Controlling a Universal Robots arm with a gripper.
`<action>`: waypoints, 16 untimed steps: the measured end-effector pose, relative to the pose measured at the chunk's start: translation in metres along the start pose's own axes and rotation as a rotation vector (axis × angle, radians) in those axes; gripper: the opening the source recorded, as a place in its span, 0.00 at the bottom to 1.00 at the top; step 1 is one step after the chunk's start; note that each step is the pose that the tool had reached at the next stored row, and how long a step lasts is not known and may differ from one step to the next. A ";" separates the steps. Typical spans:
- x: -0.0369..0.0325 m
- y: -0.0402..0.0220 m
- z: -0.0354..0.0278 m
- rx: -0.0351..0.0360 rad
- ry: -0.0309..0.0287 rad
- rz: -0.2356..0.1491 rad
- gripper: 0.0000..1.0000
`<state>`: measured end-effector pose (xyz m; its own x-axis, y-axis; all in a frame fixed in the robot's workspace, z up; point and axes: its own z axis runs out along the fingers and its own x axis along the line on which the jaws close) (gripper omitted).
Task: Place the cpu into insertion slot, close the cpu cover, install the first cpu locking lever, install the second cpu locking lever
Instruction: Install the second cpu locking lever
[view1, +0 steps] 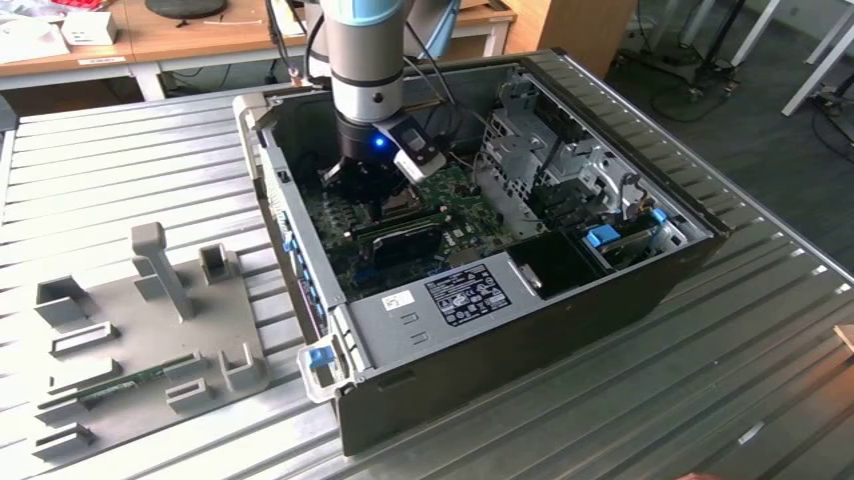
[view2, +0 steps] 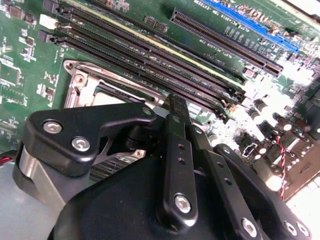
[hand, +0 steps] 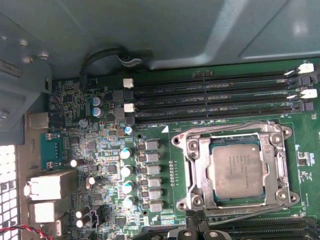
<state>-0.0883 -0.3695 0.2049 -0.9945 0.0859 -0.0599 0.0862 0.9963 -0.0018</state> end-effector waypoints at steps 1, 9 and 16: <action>0.0000 0.0000 0.0000 0.0002 0.0001 0.000 0.11; 0.0014 -0.0001 0.0014 -0.0002 -0.0001 0.000 0.11; 0.0026 -0.0002 0.0045 -0.0011 0.0001 0.000 0.11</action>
<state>-0.0906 -0.3695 0.2002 -0.9945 0.0860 -0.0598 0.0862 0.9963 -0.0008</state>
